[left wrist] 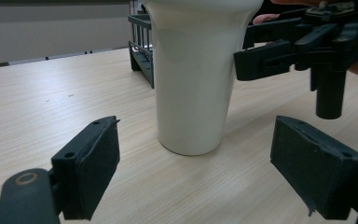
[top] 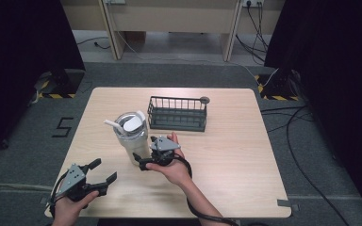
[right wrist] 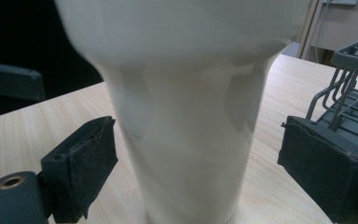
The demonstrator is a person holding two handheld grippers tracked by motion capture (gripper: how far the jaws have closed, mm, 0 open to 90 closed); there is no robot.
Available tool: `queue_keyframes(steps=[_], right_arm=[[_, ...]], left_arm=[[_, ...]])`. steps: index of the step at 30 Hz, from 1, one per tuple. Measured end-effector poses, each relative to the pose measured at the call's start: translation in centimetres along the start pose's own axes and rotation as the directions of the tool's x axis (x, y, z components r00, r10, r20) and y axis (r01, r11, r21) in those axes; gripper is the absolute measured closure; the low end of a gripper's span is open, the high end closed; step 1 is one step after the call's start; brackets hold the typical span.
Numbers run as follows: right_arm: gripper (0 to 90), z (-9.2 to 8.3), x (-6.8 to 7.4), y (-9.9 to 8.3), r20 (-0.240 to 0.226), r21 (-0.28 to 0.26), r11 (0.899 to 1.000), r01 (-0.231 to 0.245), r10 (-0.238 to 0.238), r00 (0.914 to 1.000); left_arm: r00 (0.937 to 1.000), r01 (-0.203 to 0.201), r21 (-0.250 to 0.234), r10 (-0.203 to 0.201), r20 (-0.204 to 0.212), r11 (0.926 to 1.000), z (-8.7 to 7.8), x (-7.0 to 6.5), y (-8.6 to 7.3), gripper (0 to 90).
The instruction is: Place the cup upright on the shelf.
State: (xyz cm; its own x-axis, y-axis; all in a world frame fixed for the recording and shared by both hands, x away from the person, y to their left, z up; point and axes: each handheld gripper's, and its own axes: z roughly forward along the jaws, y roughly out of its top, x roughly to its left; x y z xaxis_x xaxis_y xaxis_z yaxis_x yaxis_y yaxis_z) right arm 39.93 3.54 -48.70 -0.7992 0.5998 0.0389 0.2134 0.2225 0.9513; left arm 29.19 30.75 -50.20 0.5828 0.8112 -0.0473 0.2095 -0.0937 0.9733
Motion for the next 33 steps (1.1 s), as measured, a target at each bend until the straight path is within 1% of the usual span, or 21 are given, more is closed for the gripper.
queue_keyframes(steps=[1,6,8,10,14,18,21,24,27,29,33], right_arm=[[11.3,0.0,0.0,0.0,0.0,0.0,1.0,0.0,0.0,1.0],[9.6,1.3,0.3,-0.1,-0.007,-0.006,1.0,0.006,-0.006,1.0],[9.2,1.4,0.3,-0.2,-0.007,-0.009,1.0,0.003,-0.003,1.0],[8.5,1.9,0.3,-0.1,-0.005,-0.023,1.0,0.014,-0.014,0.9999],[6.8,2.6,0.3,0.0,-0.009,-0.035,0.999,0.014,-0.015,0.9999],[4.7,3.0,0.1,0.0,-0.01,-0.047,0.999,0.026,-0.027,0.9996],[3.9,3.2,0.1,0.0,-0.015,-0.052,0.998,0.02,-0.021,0.9997],[4.7,3.4,0.1,0.0,-0.014,-0.059,0.998,0.027,-0.028,0.9995],[9.3,3.7,0.2,-0.1,-0.02,-0.068,0.997,0.022,-0.024,0.9995],[9.8,3.8,0.3,-0.2,-0.013,-0.075,0.997,0.029,-0.03,0.9995],[10.2,3.9,0.3,-0.2,-0.016,-0.083,0.996,0.03,-0.031,0.9994]], left_arm=[[1.0,0.0,0.0,0.0,0.0,1.0,0.0,0.0,0.0,15.0],[1.0,0.001,0.0,-0.001,0.001,1.0,0.0,0.0,0.0,15.0],[1.0,0.001,0.001,-0.001,0.001,1.0,0.0,0.0,0.0,15.0],[1.0,0.001,0.002,-0.001,0.002,1.0,0.0,0.0,0.0,15.0],[1.0,0.001,0.002,-0.001,0.002,1.0,0.0,0.0,0.0,15.0],[1.0,0.001,0.003,-0.001,0.002,1.0,0.0,0.0,0.0,15.0],[1.0,0.0,0.004,0.0,0.005,1.0,0.0,0.0,0.0,15.0],[1.0,0.001,0.003,-0.001,0.007,1.0,0.0,0.0,-0.1,15.0],[1.0,0.0,0.005,0.0,0.007,1.0,0.0,0.0,-0.1,15.0],[1.0,-0.001,0.005,0.001,0.008,1.0,0.0,0.0,-0.1,15.0],[1.0,0.0,0.005,0.0,0.009,1.0,0.0,-0.1,-0.1,15.0]])
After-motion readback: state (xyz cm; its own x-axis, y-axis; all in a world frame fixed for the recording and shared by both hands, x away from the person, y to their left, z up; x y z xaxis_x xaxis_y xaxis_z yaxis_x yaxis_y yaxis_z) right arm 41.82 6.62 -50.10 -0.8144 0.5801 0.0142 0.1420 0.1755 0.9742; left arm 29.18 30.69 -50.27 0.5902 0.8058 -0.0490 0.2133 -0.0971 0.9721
